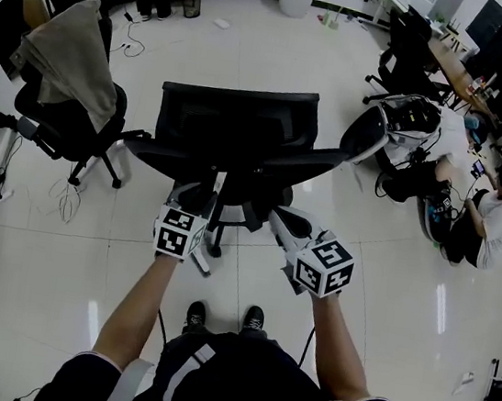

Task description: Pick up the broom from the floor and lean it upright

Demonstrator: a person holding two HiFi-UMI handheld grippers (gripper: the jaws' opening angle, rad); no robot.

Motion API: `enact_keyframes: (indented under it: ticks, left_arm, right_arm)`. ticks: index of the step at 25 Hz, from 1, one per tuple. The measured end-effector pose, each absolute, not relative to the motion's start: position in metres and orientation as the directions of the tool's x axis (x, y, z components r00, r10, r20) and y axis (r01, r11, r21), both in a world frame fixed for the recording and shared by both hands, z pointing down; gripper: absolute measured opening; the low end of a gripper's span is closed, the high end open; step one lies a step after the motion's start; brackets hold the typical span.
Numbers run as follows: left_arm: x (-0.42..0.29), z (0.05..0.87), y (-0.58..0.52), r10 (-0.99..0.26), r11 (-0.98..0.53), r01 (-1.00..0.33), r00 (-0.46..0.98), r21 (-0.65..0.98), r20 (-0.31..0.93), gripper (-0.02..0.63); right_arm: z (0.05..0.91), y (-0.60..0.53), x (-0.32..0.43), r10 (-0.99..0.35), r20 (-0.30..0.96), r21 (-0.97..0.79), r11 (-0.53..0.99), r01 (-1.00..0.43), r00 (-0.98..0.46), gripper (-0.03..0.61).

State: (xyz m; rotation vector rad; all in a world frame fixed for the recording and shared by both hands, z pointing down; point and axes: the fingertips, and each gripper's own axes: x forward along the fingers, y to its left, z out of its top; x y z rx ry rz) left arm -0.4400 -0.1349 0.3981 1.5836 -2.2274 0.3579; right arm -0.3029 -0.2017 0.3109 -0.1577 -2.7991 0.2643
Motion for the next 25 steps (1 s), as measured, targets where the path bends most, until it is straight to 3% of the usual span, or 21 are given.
enact_keyframes:
  ticks: [3,6,13,25]
  left_arm:
    - [-0.433,0.367,-0.123,-0.875,0.324,-0.946,-0.294,0.015,0.386,0.05]
    - [-0.427,0.343,-0.109,-0.891,0.341,-0.939,-0.307,0.046,0.335,0.003]
    - [-0.392,0.302,-0.089,-0.946,0.25,-0.957,-0.209,0.148,0.247,0.002]
    - [-0.363,0.27,-0.087,-0.97,0.192,-0.968,-0.163,0.16,0.18,0.002]
  right_arm:
    - [0.303,-0.185,-0.318,0.18,0.284,-0.205,0.971,0.124,-0.942,0.006]
    - [0.297,-0.169,-0.329,0.216,0.255,-0.215,0.963,0.162,-0.943,0.006]
    - [0.282,-0.145,-0.345,0.235,0.193,-0.189,0.962,0.198,-0.953,0.006]
    - [0.26,-0.134,-0.338,0.251,0.134,-0.173,0.959,0.226,-0.959,0.006]
